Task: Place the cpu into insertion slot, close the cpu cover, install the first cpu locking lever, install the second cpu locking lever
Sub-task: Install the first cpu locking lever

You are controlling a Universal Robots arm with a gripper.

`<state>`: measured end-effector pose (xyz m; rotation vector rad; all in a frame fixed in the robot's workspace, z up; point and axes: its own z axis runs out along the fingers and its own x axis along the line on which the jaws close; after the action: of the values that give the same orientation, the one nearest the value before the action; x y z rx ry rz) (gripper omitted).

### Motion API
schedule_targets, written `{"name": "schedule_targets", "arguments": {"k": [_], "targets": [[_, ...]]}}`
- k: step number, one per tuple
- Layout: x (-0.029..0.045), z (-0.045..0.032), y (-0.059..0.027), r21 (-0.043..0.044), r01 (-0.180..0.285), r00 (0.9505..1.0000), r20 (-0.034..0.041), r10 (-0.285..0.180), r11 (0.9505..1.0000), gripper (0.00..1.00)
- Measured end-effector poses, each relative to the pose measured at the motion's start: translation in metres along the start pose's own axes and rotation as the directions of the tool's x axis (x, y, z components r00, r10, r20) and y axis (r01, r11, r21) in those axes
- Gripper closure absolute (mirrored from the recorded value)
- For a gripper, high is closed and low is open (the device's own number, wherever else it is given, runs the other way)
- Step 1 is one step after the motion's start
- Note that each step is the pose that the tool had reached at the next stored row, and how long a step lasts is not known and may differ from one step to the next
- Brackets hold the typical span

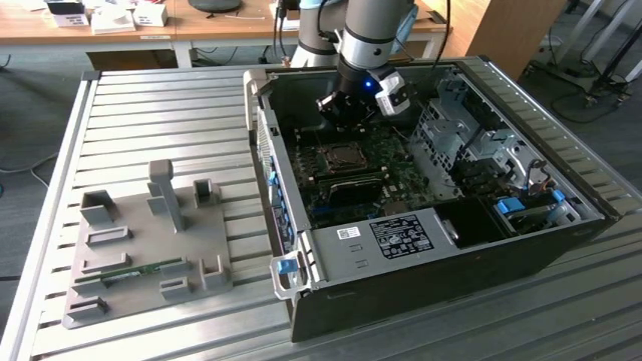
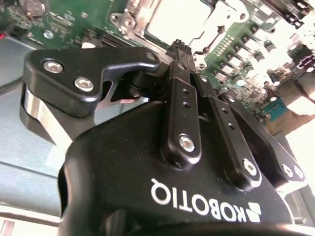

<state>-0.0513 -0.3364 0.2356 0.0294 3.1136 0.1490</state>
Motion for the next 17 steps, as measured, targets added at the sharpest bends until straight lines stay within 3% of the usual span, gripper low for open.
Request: {"name": "schedule_targets", "arguments": {"k": [5, 9, 12, 17], "targets": [[0.0186, -0.0004, -0.0005, -0.0002, 0.001, 0.9999, 0.0137, -0.001, 1.0000, 0.89], [0.0292, -0.0006, -0.0007, -0.0004, 0.002, 0.9998, 0.0193, -0.002, 1.0000, 0.89], [0.0347, -0.0007, -0.0009, -0.0005, 0.002, 0.9998, 0.0216, -0.002, 1.0000, 0.89], [0.0354, -0.0007, -0.0009, -0.0004, 0.002, 0.9998, 0.0219, -0.002, 1.0000, 0.89]]}}
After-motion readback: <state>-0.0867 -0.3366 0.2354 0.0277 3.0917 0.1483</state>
